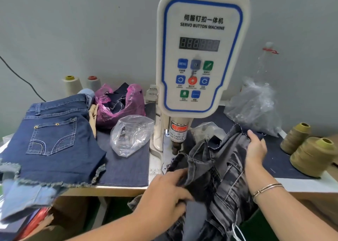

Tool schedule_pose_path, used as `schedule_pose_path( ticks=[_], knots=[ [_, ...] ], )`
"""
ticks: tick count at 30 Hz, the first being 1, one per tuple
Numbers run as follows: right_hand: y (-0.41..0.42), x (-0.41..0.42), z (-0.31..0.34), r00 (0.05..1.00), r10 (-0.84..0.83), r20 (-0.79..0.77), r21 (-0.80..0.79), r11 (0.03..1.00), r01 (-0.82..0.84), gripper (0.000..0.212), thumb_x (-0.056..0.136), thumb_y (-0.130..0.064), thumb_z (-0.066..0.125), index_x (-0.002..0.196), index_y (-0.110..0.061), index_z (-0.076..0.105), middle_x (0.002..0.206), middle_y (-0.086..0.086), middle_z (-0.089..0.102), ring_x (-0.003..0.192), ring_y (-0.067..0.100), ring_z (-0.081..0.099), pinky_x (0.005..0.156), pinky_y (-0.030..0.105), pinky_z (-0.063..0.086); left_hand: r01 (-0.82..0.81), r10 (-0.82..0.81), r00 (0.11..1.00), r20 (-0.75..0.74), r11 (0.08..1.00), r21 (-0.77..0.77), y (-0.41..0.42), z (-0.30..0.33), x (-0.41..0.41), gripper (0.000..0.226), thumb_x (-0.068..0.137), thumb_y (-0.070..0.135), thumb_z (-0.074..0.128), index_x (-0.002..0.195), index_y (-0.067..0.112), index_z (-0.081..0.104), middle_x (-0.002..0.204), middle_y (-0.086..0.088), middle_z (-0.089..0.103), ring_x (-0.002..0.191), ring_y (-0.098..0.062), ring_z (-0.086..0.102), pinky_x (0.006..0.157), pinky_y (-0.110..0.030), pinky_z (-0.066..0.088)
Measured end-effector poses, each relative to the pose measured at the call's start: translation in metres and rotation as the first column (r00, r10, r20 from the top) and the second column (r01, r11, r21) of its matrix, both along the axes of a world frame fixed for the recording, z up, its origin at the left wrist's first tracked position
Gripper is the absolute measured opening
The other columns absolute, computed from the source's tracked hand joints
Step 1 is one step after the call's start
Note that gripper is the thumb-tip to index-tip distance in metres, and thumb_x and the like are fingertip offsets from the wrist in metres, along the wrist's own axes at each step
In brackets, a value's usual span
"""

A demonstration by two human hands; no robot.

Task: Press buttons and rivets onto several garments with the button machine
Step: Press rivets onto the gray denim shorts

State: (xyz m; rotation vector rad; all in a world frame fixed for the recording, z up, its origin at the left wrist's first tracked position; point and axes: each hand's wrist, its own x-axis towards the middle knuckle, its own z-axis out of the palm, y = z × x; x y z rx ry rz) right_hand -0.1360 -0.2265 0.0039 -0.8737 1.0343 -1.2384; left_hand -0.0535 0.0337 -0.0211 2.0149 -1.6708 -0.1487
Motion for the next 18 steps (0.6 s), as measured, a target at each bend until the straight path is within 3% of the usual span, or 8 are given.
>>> schedule_pose_path(
  ticks=[3,5,7,9,10,13,16,18],
  knots=[
    [-0.006,-0.007,0.002,0.986,0.114,-0.121,-0.001,0.993,-0.115,0.03,0.089,-0.019,0.061,0.118,-0.012,0.056,0.1,-0.005,0.061,0.09,0.015,0.057,0.07,0.02,0.043,-0.25,0.206,0.872,-0.444,0.967,-0.042,-0.01,0.015,0.008,0.031,0.084,0.011,0.056,0.088,0.033,0.076,0.089,0.018,0.071,0.084,0.001,0.064,0.079,-0.028,0.054],
    [-0.008,-0.013,0.005,0.919,0.176,-0.354,-0.071,0.974,-0.214,0.03,0.089,-0.019,0.062,0.117,-0.011,0.054,0.11,0.005,0.061,0.101,0.022,0.056,0.08,0.029,0.046,-0.262,0.213,0.767,-0.605,0.965,0.007,-0.012,0.028,0.015,0.028,0.087,0.011,0.062,0.08,0.035,0.075,0.078,0.013,0.073,0.077,-0.001,0.067,0.074,-0.03,0.056],
    [0.0,-0.02,0.014,0.801,0.056,-0.596,-0.275,0.923,-0.269,0.047,0.088,-0.014,0.063,0.131,-0.01,0.044,0.129,0.01,0.048,0.121,0.026,0.046,0.101,0.038,0.038,-0.195,0.182,0.781,-0.597,0.98,0.044,-0.013,0.036,0.018,0.022,0.088,0.014,0.063,0.082,0.032,0.075,0.081,0.008,0.074,0.08,-0.01,0.069,0.076,-0.035,0.055],
    [0.028,-0.027,0.032,0.8,-0.061,-0.598,-0.595,0.702,-0.391,0.041,0.088,-0.01,0.062,0.127,-0.011,0.047,0.125,0.007,0.05,0.12,0.023,0.046,0.103,0.035,0.036,-0.157,0.166,0.796,-0.582,0.985,0.067,-0.014,0.04,0.022,0.018,0.087,0.014,0.063,0.084,0.027,0.076,0.082,0.005,0.074,0.083,-0.018,0.069,0.078,-0.041,0.056],
    [0.049,-0.031,0.041,0.813,0.021,-0.581,-0.672,0.551,-0.495,0.032,0.088,-0.014,0.061,0.119,-0.014,0.053,0.118,0.003,0.054,0.114,0.019,0.05,0.099,0.031,0.039,-0.145,0.159,0.801,-0.577,0.987,0.072,-0.015,0.04,0.025,0.016,0.088,0.015,0.063,0.084,0.025,0.076,0.082,0.004,0.074,0.084,-0.02,0.069,0.08,-0.043,0.056],
    [0.115,-0.045,0.054,0.564,0.22,-0.796,-0.539,0.167,-0.825,0.047,0.077,-0.051,0.061,0.117,-0.028,0.054,0.115,-0.017,0.055,0.111,0.001,0.05,0.094,0.014,0.037,-0.126,0.146,0.82,-0.554,0.989,0.075,-0.018,0.044,0.027,0.013,0.085,0.017,0.066,0.08,0.025,0.075,0.082,-0.002,0.074,0.086,-0.031,0.067,0.079,-0.049,0.053],
    [0.15,-0.048,0.042,0.442,-0.12,-0.889,-0.456,0.131,-0.88,0.068,0.062,-0.063,0.064,0.119,-0.029,0.048,0.105,-0.027,0.052,0.094,-0.004,0.045,0.076,0.01,0.037,-0.131,0.142,0.836,-0.529,0.99,0.059,-0.018,0.046,0.029,0.021,0.08,0.017,0.066,0.068,0.034,0.069,0.079,0.001,0.073,0.079,-0.023,0.067,0.077,-0.042,0.053],
    [0.156,-0.045,0.037,0.417,-0.311,-0.854,-0.479,0.158,-0.864,0.046,0.066,-0.044,0.074,0.103,-0.021,0.058,0.084,-0.016,0.063,0.076,0.006,0.056,0.06,0.015,0.035,-0.1,0.113,0.833,-0.542,0.994,0.055,-0.018,0.046,0.03,0.019,0.079,0.019,0.067,0.065,0.031,0.068,0.07,0.004,0.068,0.066,-0.011,0.06,0.068,-0.034,0.051]
  ],
)
